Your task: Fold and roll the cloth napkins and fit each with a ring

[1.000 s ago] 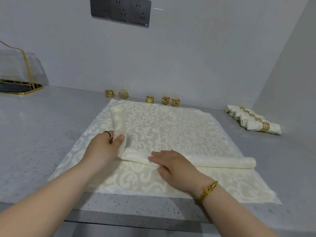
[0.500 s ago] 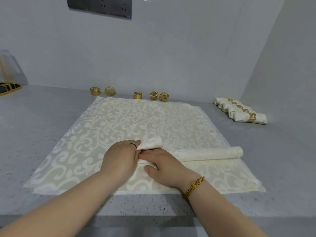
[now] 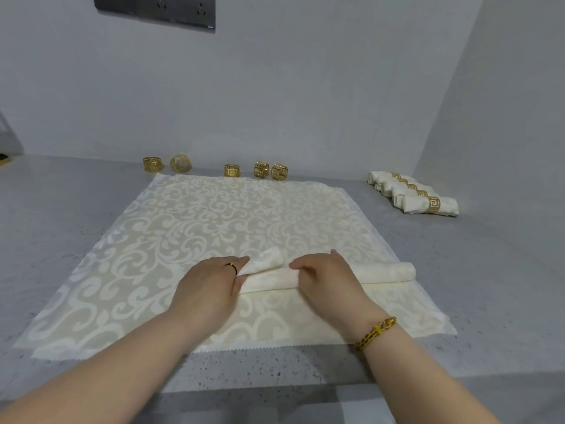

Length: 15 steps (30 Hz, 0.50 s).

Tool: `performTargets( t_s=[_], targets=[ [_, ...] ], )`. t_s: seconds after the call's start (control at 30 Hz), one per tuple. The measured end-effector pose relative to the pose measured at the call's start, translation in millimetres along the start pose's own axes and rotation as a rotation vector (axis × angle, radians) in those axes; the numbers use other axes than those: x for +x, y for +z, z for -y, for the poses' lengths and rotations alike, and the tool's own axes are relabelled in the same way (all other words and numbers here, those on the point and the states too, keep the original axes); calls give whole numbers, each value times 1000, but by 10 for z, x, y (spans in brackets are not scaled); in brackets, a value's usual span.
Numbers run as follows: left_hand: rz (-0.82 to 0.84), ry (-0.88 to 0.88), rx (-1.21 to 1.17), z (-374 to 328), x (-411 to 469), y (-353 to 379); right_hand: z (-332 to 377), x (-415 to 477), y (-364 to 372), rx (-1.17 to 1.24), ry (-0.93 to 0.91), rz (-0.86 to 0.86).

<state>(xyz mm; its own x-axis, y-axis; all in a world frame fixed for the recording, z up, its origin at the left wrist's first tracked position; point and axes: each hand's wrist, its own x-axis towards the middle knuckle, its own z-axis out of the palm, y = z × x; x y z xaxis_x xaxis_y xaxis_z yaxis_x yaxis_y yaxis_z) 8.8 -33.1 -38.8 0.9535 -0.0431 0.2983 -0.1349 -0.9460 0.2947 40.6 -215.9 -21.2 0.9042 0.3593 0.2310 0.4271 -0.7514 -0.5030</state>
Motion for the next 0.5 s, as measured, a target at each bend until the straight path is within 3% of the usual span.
performTargets(
  t_s=[0.17,0.4,0.5],
  targets=[
    [-36,67,74,-97,-1,-48,-191,-48,-21,71,45,113],
    [137,127,143,-310,44,10,-213,-38,2,82,42,102],
    [334,150,193,-385,41,22,-203,-51,-3,82,27,73]
  ],
)
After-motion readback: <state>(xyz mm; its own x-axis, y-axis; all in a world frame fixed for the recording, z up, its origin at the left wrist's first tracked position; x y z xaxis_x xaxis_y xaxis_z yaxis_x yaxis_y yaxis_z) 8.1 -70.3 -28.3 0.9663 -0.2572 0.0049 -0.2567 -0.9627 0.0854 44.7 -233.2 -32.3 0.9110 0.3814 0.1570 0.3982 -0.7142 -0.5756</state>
